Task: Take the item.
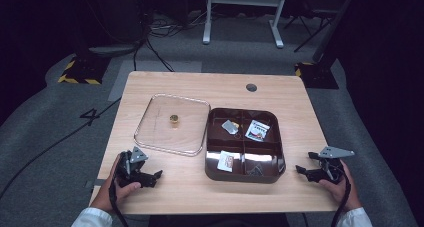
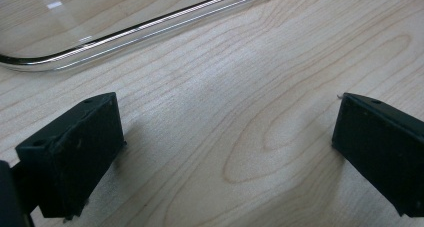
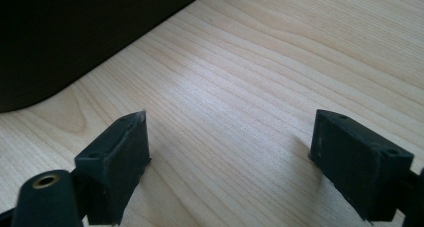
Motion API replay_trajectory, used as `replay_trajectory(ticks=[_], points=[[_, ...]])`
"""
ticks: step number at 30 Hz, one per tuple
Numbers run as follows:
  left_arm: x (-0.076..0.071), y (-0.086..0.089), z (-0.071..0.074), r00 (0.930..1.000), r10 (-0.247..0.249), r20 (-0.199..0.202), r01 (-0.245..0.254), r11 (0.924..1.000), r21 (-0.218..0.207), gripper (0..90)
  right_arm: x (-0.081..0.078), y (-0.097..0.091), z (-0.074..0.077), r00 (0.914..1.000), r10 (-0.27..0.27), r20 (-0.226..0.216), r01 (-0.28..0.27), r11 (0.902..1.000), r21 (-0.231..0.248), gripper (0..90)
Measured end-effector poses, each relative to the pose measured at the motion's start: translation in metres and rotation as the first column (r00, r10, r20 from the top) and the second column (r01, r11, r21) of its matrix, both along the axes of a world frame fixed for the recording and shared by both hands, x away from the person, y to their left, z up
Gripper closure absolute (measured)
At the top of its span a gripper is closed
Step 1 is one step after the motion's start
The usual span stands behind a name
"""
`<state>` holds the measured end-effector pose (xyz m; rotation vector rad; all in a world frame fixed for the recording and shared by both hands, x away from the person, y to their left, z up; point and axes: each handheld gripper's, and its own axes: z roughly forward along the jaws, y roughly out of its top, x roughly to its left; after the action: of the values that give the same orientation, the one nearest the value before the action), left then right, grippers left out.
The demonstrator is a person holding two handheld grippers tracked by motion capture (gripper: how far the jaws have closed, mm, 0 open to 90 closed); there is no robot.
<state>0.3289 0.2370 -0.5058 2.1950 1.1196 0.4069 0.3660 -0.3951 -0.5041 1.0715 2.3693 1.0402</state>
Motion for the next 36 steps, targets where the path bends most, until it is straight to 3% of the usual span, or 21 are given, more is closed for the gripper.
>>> replay_trajectory(ticks=[12,18,22,30,36], points=[[0.000,0.000,0.000,1.0000,0.006,-0.003,-0.006,1.0000,-0.005,0.2,0.006,0.001,0.004,1.0000,0.004,-0.001,-0.004,1.0000,-0.006,20.4],[0.000,0.000,0.000,1.0000,0.005,-0.003,-0.005,1.0000,-0.004,0.2,0.018,0.008,0.023,0.9980,0.053,0.034,-0.053,0.9985,0.010,23.6],[0.000,0.000,0.000,1.0000,0.005,-0.003,-0.005,1.0000,-0.005,0.2,0.028,0.017,0.048,0.9920,0.112,0.059,-0.114,0.9929,0.034,22.9],[0.000,0.000,0.000,1.0000,0.005,-0.003,-0.005,1.0000,-0.005,0.2,0.047,0.054,0.086,0.9751,0.195,0.106,-0.193,0.9808,-0.024,24.1],[0.000,0.000,0.000,1.0000,0.004,-0.002,-0.004,1.0000,-0.003,0.2,0.063,0.076,0.099,0.9689,0.225,0.104,-0.223,0.9744,-0.030,25.0]])
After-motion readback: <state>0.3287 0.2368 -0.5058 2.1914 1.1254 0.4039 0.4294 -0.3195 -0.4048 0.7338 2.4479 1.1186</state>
